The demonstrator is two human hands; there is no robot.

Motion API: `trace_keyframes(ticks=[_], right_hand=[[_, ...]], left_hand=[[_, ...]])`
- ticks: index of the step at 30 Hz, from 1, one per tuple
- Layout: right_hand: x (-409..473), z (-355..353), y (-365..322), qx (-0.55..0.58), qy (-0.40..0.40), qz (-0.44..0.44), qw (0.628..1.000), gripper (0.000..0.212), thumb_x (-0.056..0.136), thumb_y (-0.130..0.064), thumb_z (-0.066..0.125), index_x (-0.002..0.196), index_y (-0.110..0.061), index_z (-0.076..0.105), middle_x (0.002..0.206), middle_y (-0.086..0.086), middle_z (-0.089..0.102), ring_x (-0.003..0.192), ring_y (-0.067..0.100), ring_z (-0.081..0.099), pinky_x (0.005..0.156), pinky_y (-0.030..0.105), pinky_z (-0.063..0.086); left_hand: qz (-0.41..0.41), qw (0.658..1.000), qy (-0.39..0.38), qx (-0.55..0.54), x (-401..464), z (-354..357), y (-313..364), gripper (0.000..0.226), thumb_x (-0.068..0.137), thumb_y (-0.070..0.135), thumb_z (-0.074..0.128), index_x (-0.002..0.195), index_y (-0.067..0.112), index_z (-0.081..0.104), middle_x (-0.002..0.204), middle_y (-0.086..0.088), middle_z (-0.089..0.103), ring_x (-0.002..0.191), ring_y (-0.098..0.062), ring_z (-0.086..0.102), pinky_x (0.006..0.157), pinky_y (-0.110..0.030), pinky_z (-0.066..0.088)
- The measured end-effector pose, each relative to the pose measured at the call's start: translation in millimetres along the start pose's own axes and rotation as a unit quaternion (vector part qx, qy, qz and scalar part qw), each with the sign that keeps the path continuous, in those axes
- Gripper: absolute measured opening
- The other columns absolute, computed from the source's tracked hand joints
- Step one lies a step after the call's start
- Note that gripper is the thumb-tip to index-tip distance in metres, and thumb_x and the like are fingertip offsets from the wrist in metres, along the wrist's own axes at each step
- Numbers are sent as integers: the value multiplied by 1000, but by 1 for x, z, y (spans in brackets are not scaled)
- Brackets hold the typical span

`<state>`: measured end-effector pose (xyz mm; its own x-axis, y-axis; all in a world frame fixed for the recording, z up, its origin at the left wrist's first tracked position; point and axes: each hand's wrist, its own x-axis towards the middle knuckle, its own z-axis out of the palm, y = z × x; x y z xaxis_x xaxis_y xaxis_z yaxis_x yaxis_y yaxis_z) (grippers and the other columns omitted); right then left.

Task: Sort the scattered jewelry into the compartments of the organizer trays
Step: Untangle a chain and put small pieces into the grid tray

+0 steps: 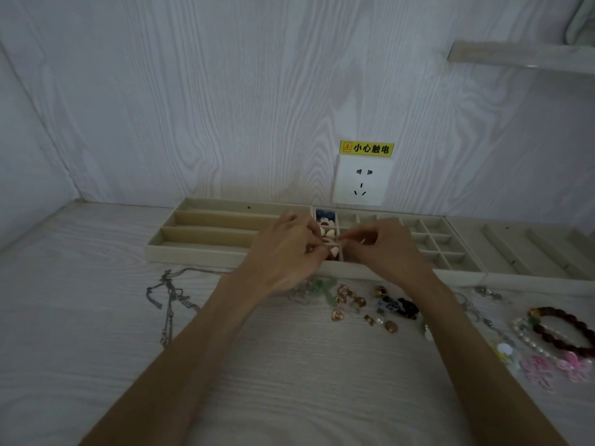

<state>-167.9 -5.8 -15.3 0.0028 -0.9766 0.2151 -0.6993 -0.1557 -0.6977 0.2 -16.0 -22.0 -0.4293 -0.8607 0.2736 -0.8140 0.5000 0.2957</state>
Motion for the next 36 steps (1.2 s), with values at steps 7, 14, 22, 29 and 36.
trace_keyframes(ticks=[7,14,22,29,36], right_hand=[[-9,-5,10,-209,29,-150,966,34,91,-8,52,106,-32,70,119,-2,59,115,19,42,96,34,35],[-16,-7,4,-299,-22,-145,943,51,89,-5,45,123,-41,57,141,-4,42,130,23,28,102,36,21],[-13,-4,5,-273,-8,-144,951,49,89,-7,45,120,-42,59,138,-8,45,127,16,31,100,32,22],[-10,-8,11,-242,-3,-135,961,44,89,-6,49,112,-40,65,133,-6,50,125,17,36,101,34,26],[-24,-46,-1,-29,-94,-110,989,27,91,-17,59,100,-42,64,107,-15,59,104,3,52,91,22,40]], left_hand=[[-9,997,69,27,-3,-11,-7,35,94,30,41,95,22,75,111,15,57,100,-6,38,80,-26,37],[8,998,40,48,-6,-11,-6,33,94,30,42,114,29,68,118,14,55,108,-9,37,80,-26,33],[17,998,31,61,-5,-8,-5,34,94,32,40,115,30,67,118,13,54,110,-9,37,79,-27,34],[11,998,40,40,-5,-7,-7,31,92,29,45,111,30,69,114,15,55,110,-9,39,78,-26,35],[-56,989,12,-133,-15,-29,0,15,87,33,58,93,38,71,98,16,64,87,-3,58,78,-28,49]])
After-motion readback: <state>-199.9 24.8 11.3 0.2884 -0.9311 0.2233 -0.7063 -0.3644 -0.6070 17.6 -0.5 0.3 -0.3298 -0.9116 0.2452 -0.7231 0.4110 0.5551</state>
